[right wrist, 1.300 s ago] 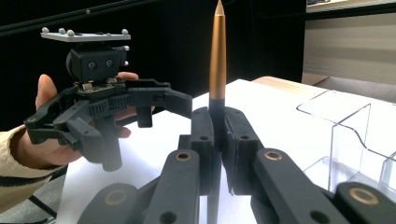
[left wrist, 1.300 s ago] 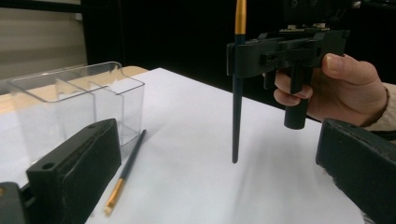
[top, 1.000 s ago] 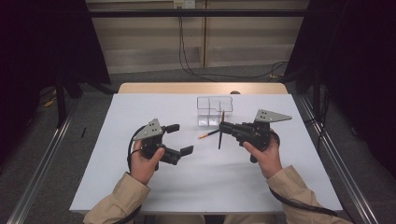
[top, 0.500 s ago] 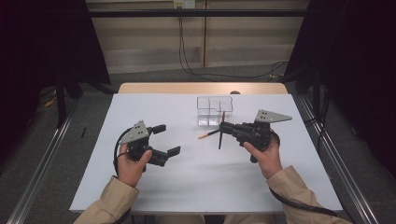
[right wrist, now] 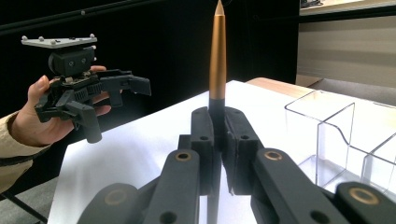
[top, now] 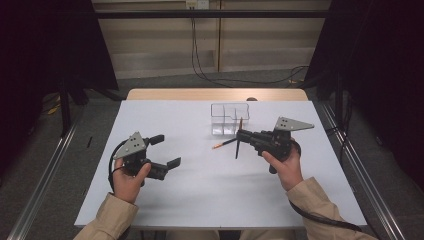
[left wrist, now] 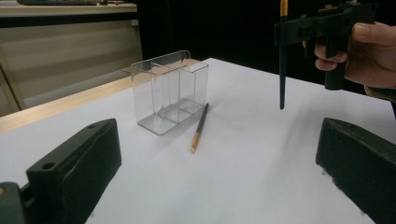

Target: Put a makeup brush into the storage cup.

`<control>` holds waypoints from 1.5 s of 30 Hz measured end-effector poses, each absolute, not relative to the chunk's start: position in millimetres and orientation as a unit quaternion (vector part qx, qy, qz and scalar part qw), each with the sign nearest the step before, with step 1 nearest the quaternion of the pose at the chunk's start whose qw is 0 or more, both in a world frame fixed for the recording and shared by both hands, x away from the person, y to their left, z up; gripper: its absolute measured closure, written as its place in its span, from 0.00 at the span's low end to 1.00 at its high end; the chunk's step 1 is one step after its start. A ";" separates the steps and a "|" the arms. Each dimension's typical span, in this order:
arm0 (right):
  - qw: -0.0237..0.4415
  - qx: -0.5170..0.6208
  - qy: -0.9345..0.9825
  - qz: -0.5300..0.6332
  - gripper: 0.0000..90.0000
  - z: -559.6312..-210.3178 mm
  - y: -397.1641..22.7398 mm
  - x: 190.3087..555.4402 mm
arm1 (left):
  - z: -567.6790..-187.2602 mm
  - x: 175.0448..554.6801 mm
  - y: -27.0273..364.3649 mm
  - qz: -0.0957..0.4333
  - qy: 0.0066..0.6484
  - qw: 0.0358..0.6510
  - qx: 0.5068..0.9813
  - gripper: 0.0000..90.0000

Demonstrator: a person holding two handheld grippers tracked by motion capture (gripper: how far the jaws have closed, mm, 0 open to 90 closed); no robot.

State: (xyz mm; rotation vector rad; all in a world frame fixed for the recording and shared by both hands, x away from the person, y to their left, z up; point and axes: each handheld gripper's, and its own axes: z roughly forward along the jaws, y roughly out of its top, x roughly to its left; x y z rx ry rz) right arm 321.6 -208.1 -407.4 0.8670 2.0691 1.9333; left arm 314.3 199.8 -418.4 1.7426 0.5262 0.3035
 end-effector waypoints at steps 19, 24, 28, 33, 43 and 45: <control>0.096 0.295 0.695 0.648 0.92 -407.2 -211.8 326.3 | -420.5 304.6 225.8 0.145 0.237 0.596 0.754 0.00; 0.097 0.295 0.697 0.646 0.92 -406.6 -212.4 328.5 | -421.8 302.4 231.2 0.144 0.241 0.596 0.752 0.00; 0.099 0.296 0.698 0.645 0.92 -406.1 -213.8 331.4 | -423.2 300.8 234.8 0.144 0.245 0.597 0.750 0.00; 0.102 0.297 0.699 0.643 0.92 -405.7 -214.7 336.0 | -423.1 299.8 239.5 0.148 0.245 0.598 0.748 0.00; 0.107 0.294 0.701 0.641 0.92 -400.6 -213.0 345.6 | -424.2 298.5 245.7 0.149 0.251 0.604 0.741 0.00; 0.110 0.294 0.702 0.640 0.92 -398.8 -213.4 347.5 | -424.4 298.3 245.3 0.146 0.251 0.606 0.741 0.00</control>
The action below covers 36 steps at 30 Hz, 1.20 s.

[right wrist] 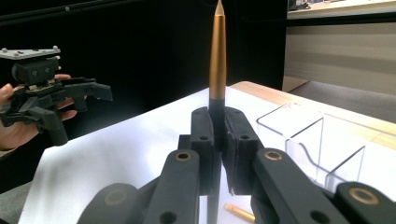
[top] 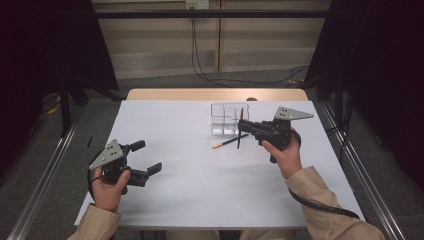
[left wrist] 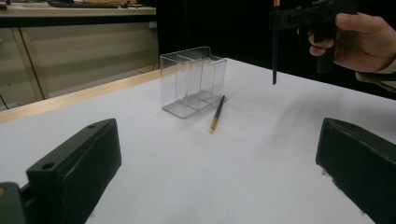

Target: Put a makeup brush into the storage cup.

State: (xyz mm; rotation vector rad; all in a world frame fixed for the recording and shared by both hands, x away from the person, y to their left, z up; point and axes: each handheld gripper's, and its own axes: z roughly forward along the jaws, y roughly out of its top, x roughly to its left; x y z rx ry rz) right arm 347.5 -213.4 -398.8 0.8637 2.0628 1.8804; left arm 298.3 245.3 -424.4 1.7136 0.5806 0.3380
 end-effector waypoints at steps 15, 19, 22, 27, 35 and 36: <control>0.148 0.298 0.697 0.635 0.92 -378.1 -221.1 371.9 | -424.6 298.3 243.8 0.148 0.246 0.606 0.742 0.00; 0.156 0.303 0.693 0.636 0.92 -375.0 -222.1 379.0 | -424.6 298.5 244.4 0.147 0.247 0.609 0.740 0.00; 0.163 0.305 0.693 0.633 0.92 -375.4 -222.0 384.1 | -424.6 298.5 244.8 0.148 0.246 0.610 0.739 0.00; 0.173 0.310 0.690 0.631 0.92 -376.9 -220.4 391.6 | -424.6 298.4 245.1 0.152 0.247 0.610 0.738 0.00; 0.182 0.316 0.687 0.629 0.92 -378.0 -219.5 402.4 | -425.1 298.5 246.1 0.152 0.247 0.611 0.736 0.00; 0.184 0.316 0.687 0.628 0.92 -377.6 -219.8 403.6 | -425.3 298.5 245.6 0.152 0.248 0.612 0.735 0.00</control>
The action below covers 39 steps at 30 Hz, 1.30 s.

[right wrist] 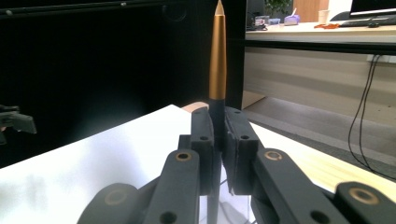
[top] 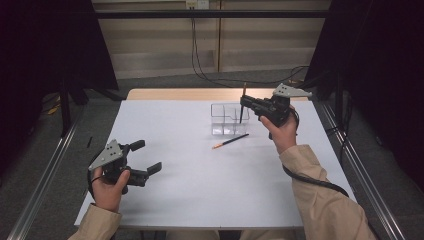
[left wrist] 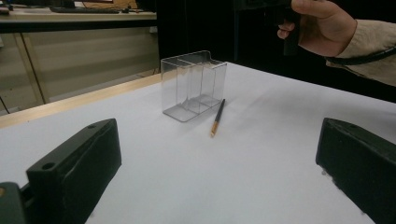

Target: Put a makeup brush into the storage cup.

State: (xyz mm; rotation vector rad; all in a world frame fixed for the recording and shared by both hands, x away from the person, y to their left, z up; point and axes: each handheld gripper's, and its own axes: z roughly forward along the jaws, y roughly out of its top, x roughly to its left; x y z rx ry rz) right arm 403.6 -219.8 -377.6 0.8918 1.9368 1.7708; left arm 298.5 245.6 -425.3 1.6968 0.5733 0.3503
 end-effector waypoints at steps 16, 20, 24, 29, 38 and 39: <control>0.208 0.330 0.678 0.623 0.92 -377.7 -221.8 419.4 | -425.6 298.5 242.8 0.150 0.243 0.609 0.740 0.00; 0.213 0.333 0.677 0.621 0.92 -379.6 -220.9 423.1 | -425.4 298.6 242.7 0.150 0.241 0.609 0.740 0.00; 0.219 0.335 0.679 0.615 0.92 -380.7 -220.3 426.0 | -425.9 298.9 243.2 0.149 0.242 0.609 0.740 0.00; 0.226 0.337 0.677 0.614 0.92 -380.2 -220.7 428.4 | -425.8 298.9 243.1 0.149 0.242 0.610 0.740 0.00; 0.238 0.333 0.679 0.610 0.92 -381.1 -217.9 431.9 | -426.5 299.2 242.2 0.146 0.240 0.608 0.742 0.00; 0.238 0.334 0.680 0.609 0.92 -381.4 -217.2 432.1 | -426.5 299.1 242.1 0.147 0.240 0.608 0.742 0.00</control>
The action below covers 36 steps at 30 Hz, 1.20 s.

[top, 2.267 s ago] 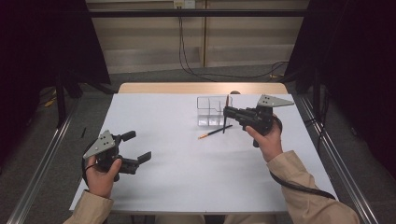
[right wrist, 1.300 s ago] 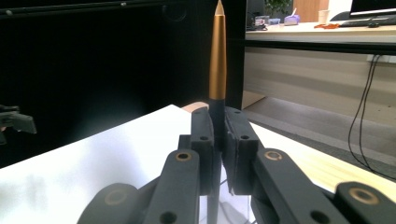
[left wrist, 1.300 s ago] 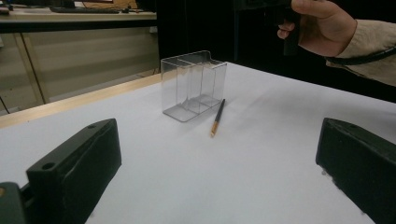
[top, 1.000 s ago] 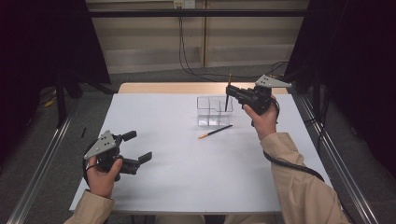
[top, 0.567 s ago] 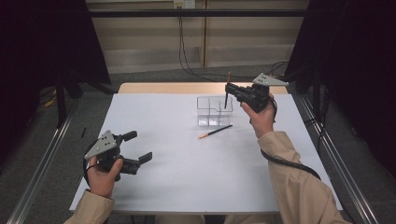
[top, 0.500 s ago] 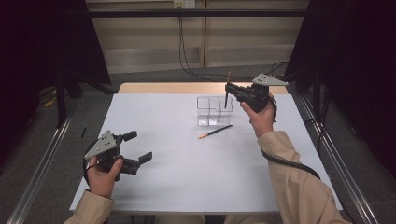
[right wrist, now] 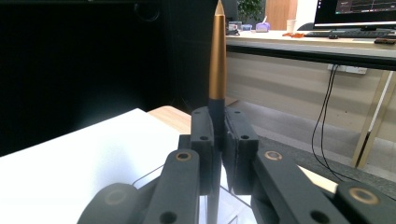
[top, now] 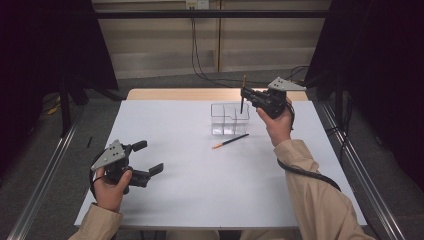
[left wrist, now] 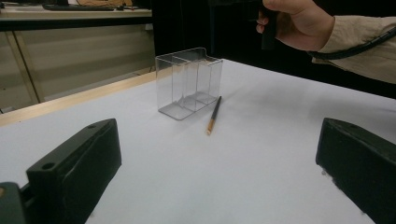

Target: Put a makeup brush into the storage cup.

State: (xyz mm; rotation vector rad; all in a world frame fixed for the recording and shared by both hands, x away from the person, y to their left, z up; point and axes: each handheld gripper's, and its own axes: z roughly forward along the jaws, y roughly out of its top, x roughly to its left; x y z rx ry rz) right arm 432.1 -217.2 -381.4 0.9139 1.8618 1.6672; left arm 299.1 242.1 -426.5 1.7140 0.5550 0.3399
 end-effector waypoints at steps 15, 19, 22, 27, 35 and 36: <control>0.246 0.331 0.688 0.597 0.92 -390.0 -215.0 432.9 | -426.2 298.8 242.1 0.147 0.240 0.609 0.742 0.00; 0.245 0.332 0.691 0.593 0.92 -392.3 -216.0 432.8 | -426.8 299.2 241.3 0.145 0.237 0.609 0.743 0.00; 0.245 0.334 0.691 0.593 0.92 -394.8 -217.4 433.1 | -426.7 299.1 241.1 0.145 0.237 0.608 0.743 0.00; 0.243 0.339 0.692 0.590 0.92 -399.7 -220.2 433.3 | -426.2 298.8 241.2 0.147 0.238 0.608 0.743 0.00; 0.238 0.343 0.693 0.588 0.92 -406.4 -224.5 433.8 | -425.9 298.8 241.0 0.146 0.235 0.609 0.743 0.00; 0.239 0.344 0.692 0.588 0.92 -407.1 -224.6 433.7 | -425.8 298.7 240.9 0.147 0.235 0.609 0.743 0.00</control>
